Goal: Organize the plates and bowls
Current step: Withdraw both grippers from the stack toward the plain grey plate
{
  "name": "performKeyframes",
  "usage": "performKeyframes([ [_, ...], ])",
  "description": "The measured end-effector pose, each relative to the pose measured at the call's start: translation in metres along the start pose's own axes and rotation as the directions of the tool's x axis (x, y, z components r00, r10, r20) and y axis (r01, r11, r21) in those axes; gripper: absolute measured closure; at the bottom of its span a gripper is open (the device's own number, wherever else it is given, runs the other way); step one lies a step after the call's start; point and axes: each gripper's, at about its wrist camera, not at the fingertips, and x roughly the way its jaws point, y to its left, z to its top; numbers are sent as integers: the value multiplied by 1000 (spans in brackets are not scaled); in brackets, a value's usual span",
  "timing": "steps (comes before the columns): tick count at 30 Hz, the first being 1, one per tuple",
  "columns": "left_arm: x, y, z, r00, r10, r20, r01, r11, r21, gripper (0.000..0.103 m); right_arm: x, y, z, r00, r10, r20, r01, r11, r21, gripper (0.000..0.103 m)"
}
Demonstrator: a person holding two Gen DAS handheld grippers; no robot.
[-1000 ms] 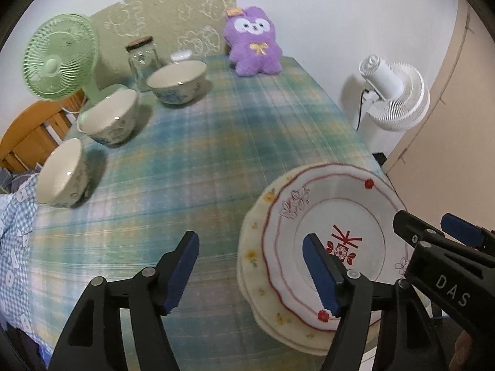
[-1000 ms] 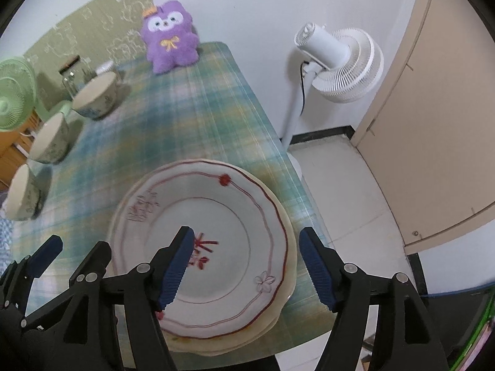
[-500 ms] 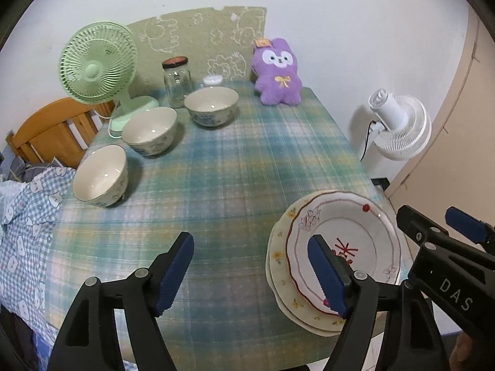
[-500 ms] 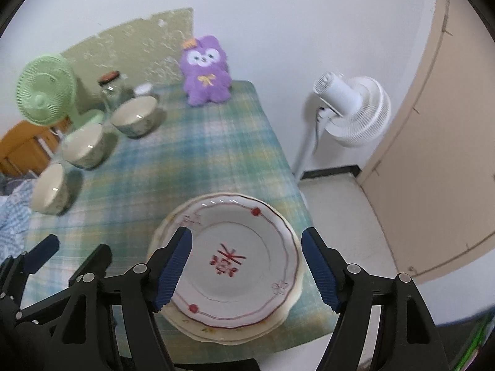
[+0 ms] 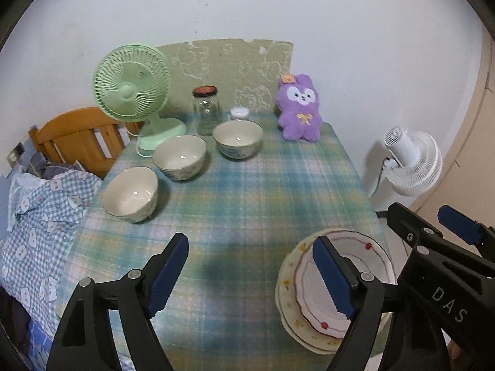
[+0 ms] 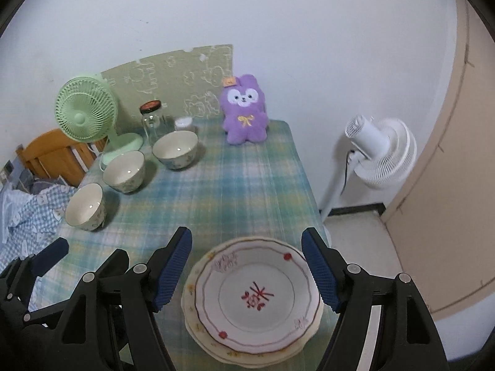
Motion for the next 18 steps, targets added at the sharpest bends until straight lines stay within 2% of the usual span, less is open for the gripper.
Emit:
performKeyframes([
  [7, 1, 29, 6, 1000, 0, 7, 0, 1000, -23, 17, 3, 25, 8, 999, 44, -4, -44, 999, 7, 27],
  [18, 8, 83, 26, 1000, -1, 15, 0, 1000, 31, 17, 8, 82, 16, 1000, 15, 6, -15, 997, 71, 27],
])
